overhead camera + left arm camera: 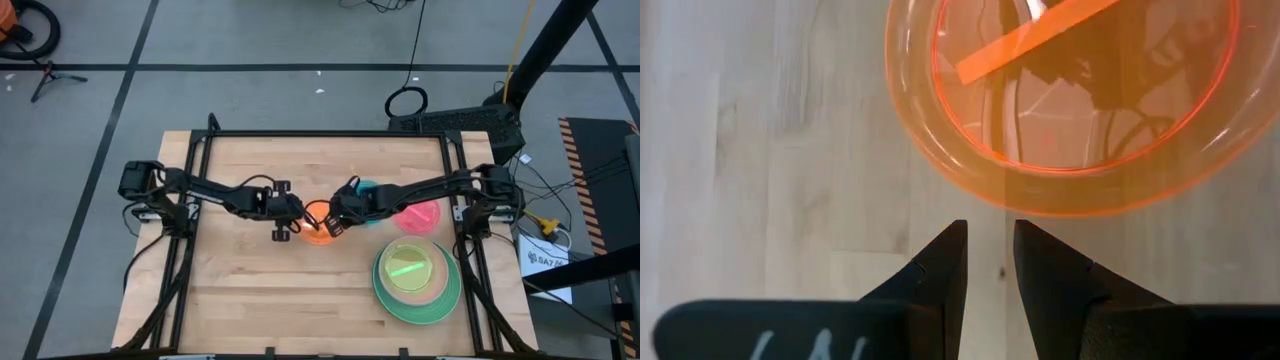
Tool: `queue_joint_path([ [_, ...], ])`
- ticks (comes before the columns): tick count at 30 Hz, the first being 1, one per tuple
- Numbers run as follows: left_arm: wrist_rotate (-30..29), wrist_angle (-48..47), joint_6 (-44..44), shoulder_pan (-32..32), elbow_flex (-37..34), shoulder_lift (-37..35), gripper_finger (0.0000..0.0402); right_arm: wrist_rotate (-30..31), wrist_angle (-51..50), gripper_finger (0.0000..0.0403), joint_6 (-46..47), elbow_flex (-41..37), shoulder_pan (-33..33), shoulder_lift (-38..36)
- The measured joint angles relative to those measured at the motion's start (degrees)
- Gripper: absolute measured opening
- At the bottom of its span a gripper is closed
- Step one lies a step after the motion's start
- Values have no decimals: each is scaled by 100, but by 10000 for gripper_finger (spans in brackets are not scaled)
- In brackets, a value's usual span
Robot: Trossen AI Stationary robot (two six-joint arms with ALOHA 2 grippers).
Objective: Stack plastic plates
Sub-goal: Stack the orange transparent plate on top of the green transparent plate
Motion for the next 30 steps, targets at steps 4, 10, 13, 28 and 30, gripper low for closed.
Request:
queue_joint_path([
  [4, 17, 71, -2, 64, -107, 11, 93, 7, -220, 120, 313, -4, 115, 0],
  [10, 17, 62, -52, 80, -123, 11, 93, 9, 38, 175, 1071, -461, 288, 1],
  [13, 17, -46, -136, 51, -123, 11, 93, 31, 328, 185, 1429, -682, 371, -4],
  [28, 17, -1059, 97, 370, -405, -1424, 93, 515, 1279, 167, 1714, -870, 251, 438],
  [30, 19, -1059, 98, 472, -472, -1826, 93, 535, 1326, 164, 1710, -870, 251, 444],
])
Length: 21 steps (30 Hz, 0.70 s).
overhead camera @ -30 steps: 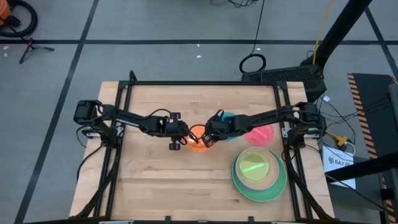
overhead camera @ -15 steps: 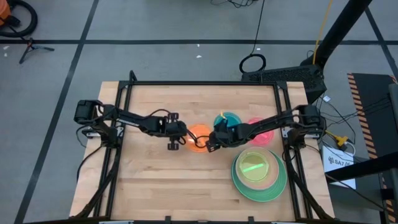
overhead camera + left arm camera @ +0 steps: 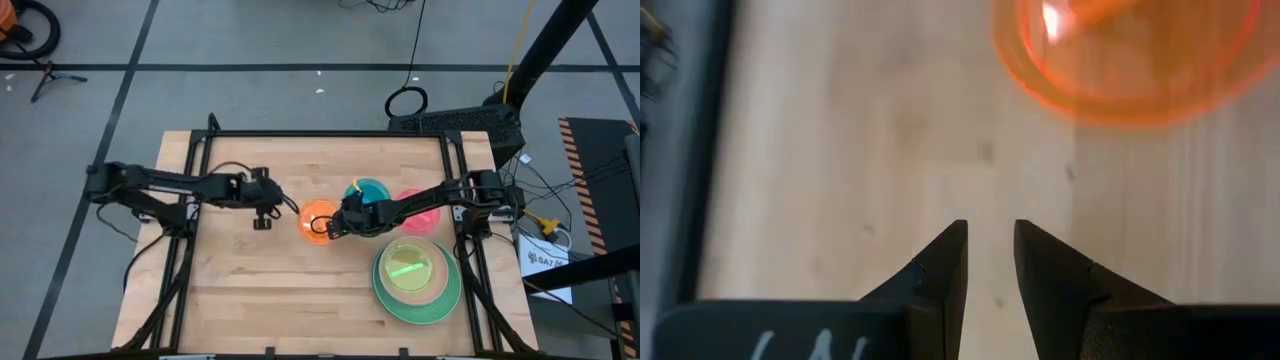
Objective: Stack plastic plates
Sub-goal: Stack the orange transparent plate on top of the green transparent plate
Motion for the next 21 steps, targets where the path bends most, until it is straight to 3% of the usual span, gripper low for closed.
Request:
queue_joint_path([
  [7, 1, 441, 186, 222, -25, -1289, 93, 105, 120, 135, 5, -4, -4, 12],
  [15, 1, 1419, 271, 546, -26, -2364, 93, 112, 291, 75, -103, -7, -53, 20],
  [21, 1, 1085, 1, 474, -25, -2754, 93, 317, 295, 24, -232, -7, -81, 20],
])
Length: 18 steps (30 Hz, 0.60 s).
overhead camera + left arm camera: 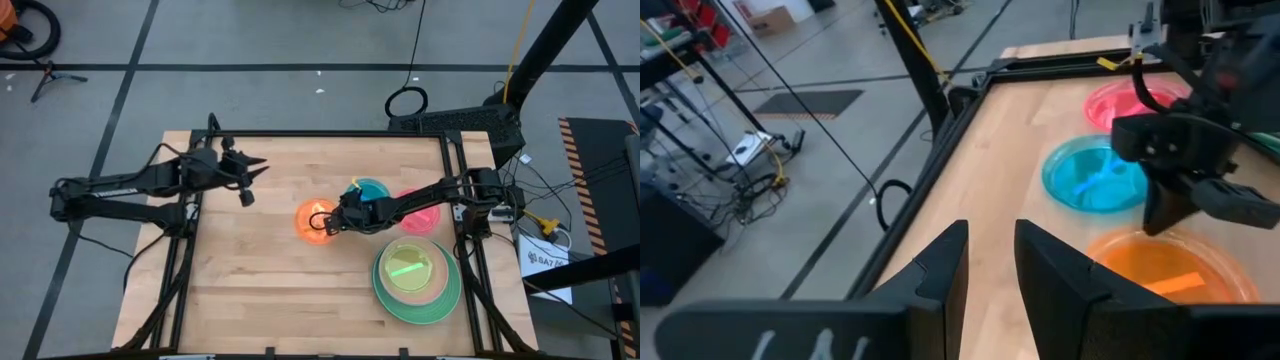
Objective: Stack plastic plates
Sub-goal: Stack the orange transparent plate on top of the green transparent plate
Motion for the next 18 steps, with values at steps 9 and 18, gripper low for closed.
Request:
queue_joint_path([
  [9, 0, -126, 4, -202, 0, -95, 93, 199, 39, 4, -146, 0, -9, -2],
  [18, 0, -120, 21, -323, 0, -95, 93, -444, 7, 1, -835, 0, -9, -436],
])
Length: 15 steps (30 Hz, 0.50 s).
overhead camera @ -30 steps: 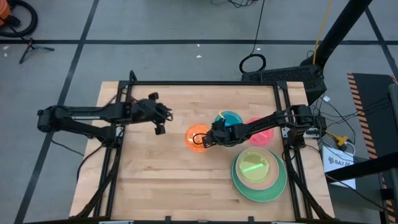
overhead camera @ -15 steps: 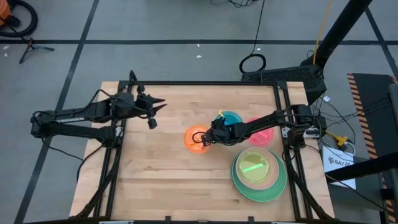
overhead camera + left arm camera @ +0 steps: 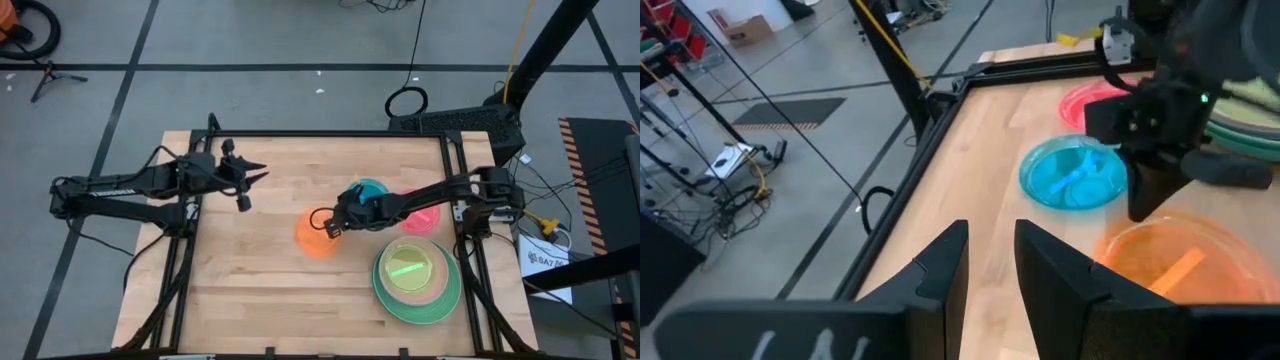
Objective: Stack plastic plates
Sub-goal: Stack the orange transparent plate on top of the green transparent plate
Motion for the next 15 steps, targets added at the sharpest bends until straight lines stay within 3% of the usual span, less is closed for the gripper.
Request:
queue_joint_path([
  [10, -1, 52, 12, -1, 0, 0, 93, -593, -57, 1, -689, 2, 23, -729],
  [15, -1, 63, 12, -1, 0, 0, 93, -1224, -88, 1, -1125, 2, 114, -998],
])
